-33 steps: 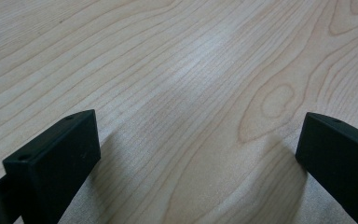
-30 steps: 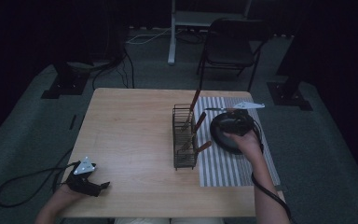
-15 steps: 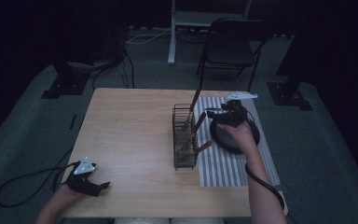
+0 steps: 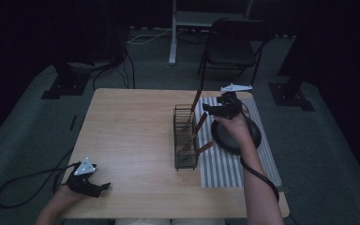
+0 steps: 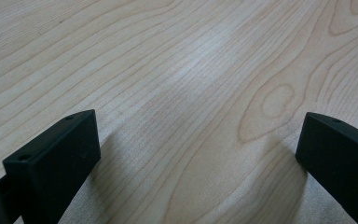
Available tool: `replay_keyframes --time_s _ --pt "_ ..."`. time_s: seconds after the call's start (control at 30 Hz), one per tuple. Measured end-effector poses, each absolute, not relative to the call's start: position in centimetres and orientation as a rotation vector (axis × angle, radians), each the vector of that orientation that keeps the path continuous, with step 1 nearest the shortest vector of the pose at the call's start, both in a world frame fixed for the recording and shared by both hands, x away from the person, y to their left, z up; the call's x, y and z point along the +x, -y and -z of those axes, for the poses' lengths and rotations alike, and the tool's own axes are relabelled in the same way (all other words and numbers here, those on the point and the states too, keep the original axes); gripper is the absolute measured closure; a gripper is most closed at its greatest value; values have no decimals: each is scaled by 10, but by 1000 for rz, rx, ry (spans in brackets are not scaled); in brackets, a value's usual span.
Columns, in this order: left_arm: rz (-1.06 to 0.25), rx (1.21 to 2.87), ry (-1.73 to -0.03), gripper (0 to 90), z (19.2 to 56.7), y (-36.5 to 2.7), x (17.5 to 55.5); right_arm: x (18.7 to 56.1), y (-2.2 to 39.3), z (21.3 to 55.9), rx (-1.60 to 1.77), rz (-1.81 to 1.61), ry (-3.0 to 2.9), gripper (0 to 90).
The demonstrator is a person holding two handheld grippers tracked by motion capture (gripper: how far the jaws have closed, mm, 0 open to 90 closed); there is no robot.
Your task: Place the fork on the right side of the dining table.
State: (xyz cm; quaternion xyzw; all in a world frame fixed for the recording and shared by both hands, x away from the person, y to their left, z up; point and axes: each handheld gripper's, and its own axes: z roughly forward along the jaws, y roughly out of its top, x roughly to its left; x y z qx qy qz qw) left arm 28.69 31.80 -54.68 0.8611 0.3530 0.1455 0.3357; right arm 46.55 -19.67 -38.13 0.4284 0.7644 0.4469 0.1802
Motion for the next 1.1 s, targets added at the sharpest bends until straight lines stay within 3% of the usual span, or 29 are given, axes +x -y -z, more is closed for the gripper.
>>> replay_keyframes --time_s 0.77,0.93,1.1 --pt "-380 2246 -921 0 547 -318 287 502 177 373 1276 -1301 -2142 283" --pt "-380 2246 -921 0 547 -318 287 509 168 375 1270 -1295 -2159 333" --pt "-380 2246 -921 0 547 -318 287 514 165 376 1287 -1284 -2166 448"
